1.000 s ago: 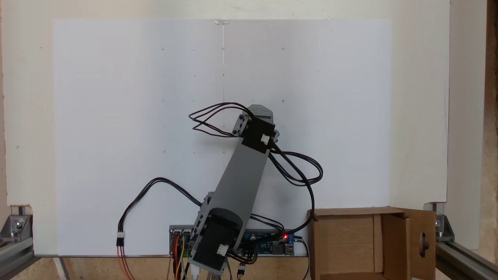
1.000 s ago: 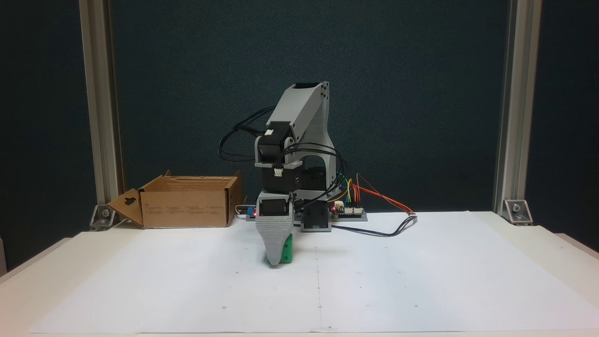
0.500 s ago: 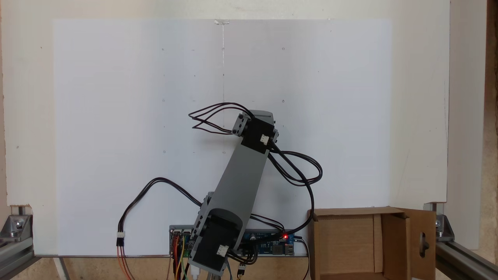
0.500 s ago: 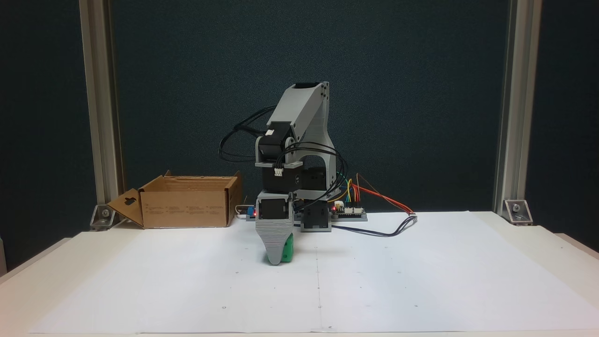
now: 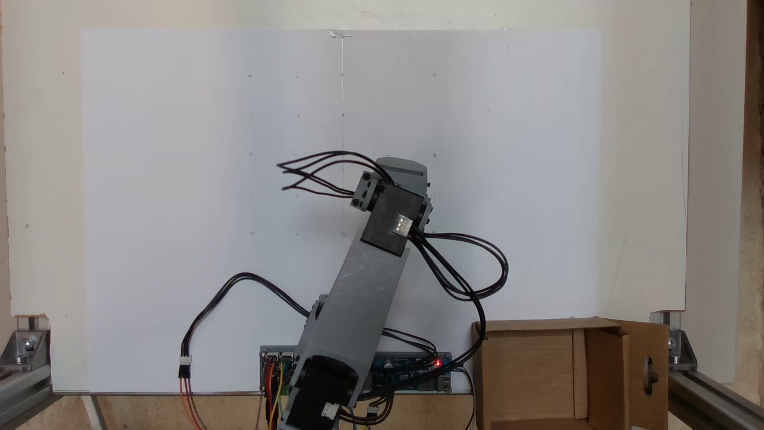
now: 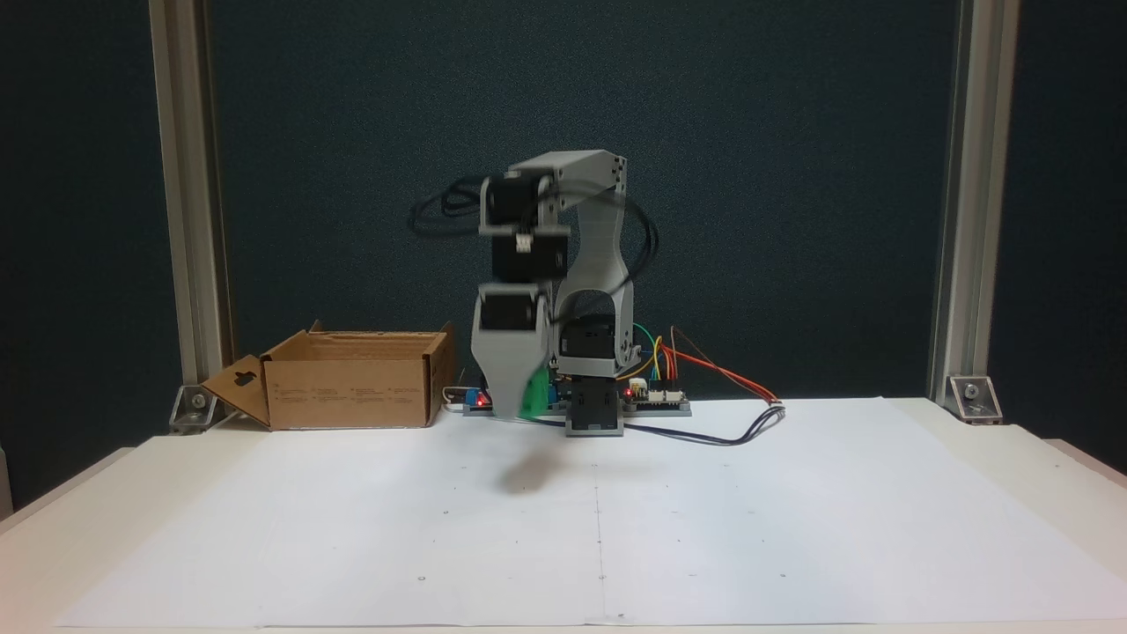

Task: Grasp a green dice and put it in the bin.

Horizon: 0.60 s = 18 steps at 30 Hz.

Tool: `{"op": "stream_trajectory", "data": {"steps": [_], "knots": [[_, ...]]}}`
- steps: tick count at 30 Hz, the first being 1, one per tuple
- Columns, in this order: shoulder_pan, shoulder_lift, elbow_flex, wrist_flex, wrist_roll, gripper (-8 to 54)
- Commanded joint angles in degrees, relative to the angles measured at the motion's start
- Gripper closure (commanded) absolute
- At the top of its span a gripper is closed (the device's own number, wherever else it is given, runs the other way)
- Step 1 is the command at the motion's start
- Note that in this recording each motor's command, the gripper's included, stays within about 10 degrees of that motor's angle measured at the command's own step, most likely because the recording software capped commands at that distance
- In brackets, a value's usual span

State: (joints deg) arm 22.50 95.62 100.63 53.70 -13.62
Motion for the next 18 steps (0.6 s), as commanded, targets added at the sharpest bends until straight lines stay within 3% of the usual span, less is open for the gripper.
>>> {"op": "stream_trajectory", "data": {"steps": [1,4,9,18], "knots": [[0.00,2.02,-6.04,6.04,3.08,34.0],[0.62,2.81,-14.41,12.92,2.99,34.0],[5.98,2.99,-14.94,12.66,2.55,34.0],[28.21,4.22,-21.09,12.30,-2.72,34.0]]}}
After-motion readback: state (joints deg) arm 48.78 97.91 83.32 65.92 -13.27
